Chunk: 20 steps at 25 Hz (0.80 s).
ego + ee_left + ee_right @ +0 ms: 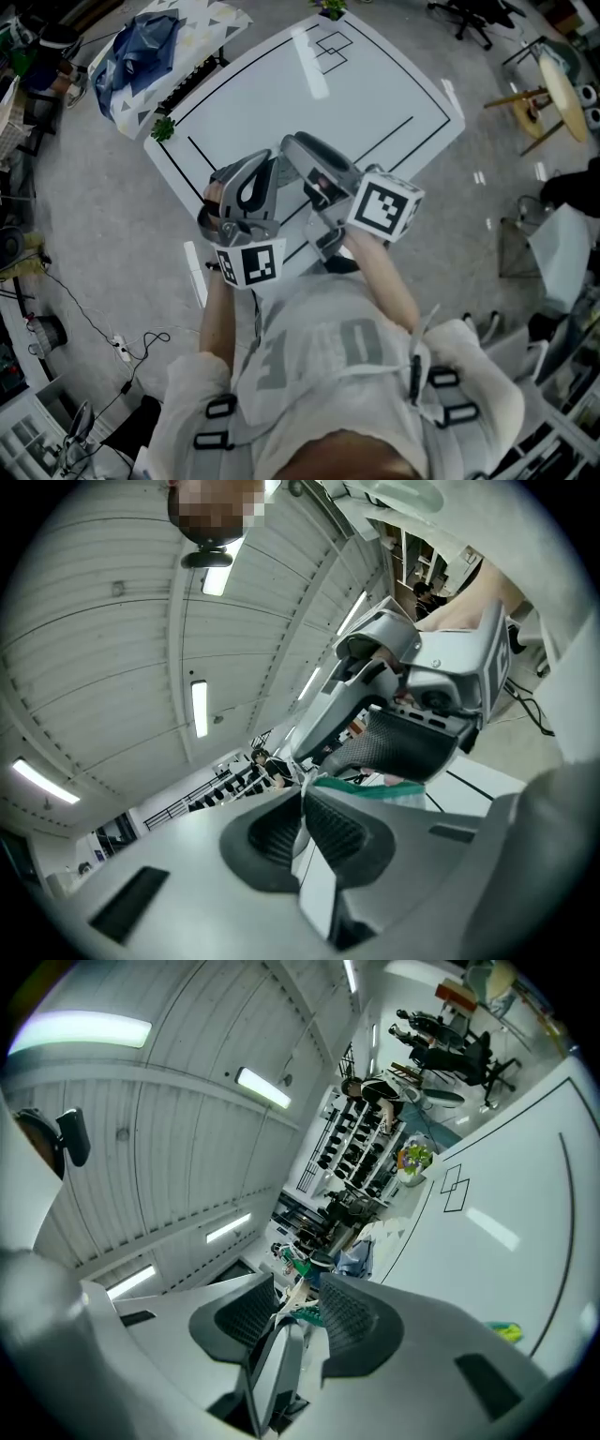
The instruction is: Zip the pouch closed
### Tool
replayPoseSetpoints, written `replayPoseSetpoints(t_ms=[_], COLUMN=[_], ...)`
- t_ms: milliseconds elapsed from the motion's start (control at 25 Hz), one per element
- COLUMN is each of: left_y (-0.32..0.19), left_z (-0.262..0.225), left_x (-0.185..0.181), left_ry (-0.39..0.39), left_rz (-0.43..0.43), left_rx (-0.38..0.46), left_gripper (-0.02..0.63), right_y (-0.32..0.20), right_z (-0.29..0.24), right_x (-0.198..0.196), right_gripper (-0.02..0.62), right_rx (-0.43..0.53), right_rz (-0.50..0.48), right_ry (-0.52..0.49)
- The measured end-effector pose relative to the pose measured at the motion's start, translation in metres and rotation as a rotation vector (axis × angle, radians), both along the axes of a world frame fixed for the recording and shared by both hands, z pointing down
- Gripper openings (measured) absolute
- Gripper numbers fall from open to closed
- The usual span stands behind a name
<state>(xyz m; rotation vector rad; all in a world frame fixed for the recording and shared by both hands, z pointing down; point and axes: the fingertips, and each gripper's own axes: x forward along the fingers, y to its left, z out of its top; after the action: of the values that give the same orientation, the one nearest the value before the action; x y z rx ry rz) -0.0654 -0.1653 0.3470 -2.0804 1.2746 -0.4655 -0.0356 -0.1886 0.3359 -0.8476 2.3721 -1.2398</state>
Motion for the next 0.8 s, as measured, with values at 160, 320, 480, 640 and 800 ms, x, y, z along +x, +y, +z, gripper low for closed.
replayPoseSetpoints(t_ms=[160, 320, 480, 640, 800], left_y=[0.003, 0.006, 0.009, 0.008, 0.009], left_z=[0.001, 0.005, 0.011, 0.015, 0.014], left_x=[0.002, 0.007, 0.012, 0.017, 0.021], left_ry=[-0.076, -0.143, -0.194, -0.224, -0.214], left_rz=[-0.004, 0.002, 0.014, 0.027, 0.028], left_rx=[0.039, 0.069, 0.075, 0.082, 0.081], left_gripper=[0.018, 0.018, 0.018, 0.018, 0.018], right_y=[-0.001, -0.003, -0.005, -0.006, -0.003], right_z=[0.000, 0.005, 0.008, 0.013, 0.018], right_x=[0.002, 0.008, 0.013, 0.010, 0.010], right_gripper=[0.135, 0.107, 0.087, 0.072, 0.031], right_rx=[-0.046, -0.086, -0.135, -0.184, -0.192], right_rz=[0.003, 0.020, 0.030, 0.018, 0.026], right_ry=[-0.085, -0.149, -0.224, -0.265, -0.237])
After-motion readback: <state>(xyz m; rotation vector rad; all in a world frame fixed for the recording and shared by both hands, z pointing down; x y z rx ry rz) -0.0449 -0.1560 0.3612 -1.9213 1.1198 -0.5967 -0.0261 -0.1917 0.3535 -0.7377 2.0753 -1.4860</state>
